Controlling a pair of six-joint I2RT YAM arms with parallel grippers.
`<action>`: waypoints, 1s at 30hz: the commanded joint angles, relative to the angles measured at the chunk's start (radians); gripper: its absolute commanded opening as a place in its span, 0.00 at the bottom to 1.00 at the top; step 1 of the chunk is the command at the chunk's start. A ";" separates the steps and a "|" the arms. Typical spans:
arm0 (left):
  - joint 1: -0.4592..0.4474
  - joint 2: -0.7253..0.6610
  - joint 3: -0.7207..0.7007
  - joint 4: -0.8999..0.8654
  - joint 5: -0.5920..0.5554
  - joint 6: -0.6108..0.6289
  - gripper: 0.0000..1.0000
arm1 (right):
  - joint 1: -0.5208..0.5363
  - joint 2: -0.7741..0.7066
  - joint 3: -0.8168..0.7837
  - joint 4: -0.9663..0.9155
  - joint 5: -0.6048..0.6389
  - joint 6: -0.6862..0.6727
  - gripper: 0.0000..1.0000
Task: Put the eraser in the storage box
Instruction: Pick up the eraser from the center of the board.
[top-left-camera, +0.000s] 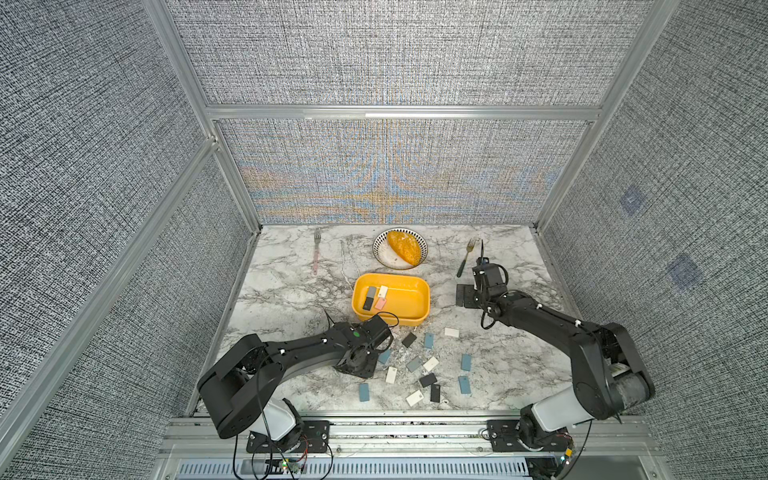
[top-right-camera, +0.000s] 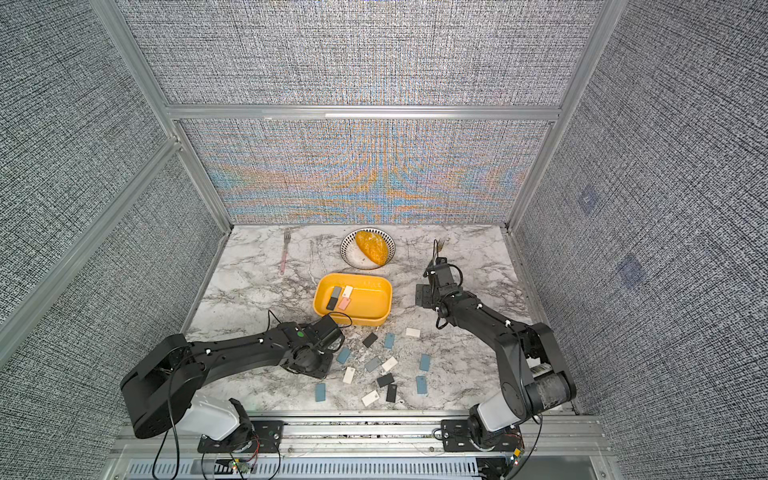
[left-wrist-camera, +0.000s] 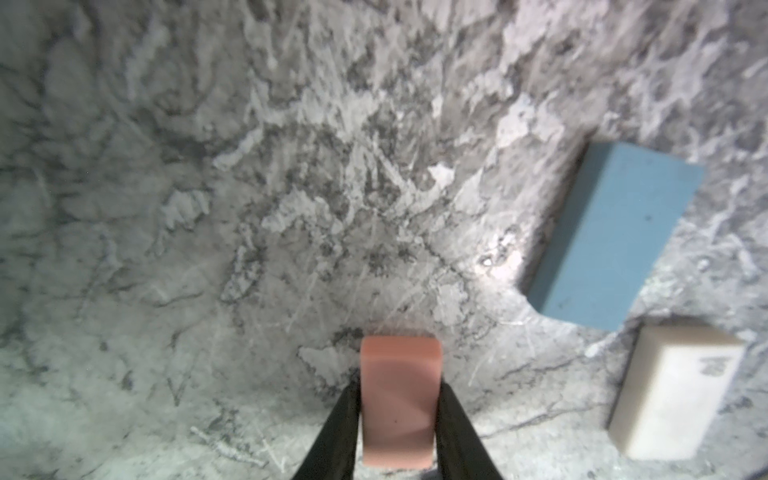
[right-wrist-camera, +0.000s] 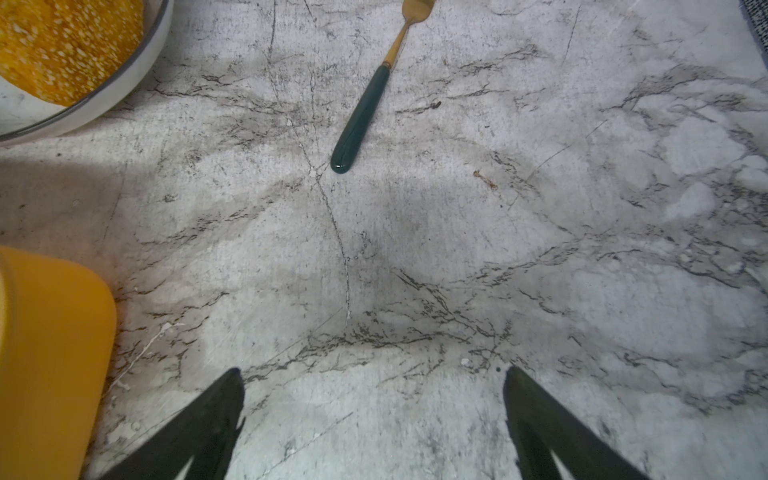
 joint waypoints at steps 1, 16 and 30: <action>-0.002 -0.004 0.005 0.011 0.015 -0.002 0.28 | 0.000 -0.007 -0.005 0.002 0.010 0.007 0.98; 0.003 -0.091 0.308 -0.203 -0.217 0.107 0.26 | 0.000 -0.015 -0.002 -0.005 0.013 0.008 0.98; 0.122 0.291 0.681 -0.014 -0.142 0.314 0.26 | -0.001 -0.039 0.027 -0.030 -0.004 0.007 0.98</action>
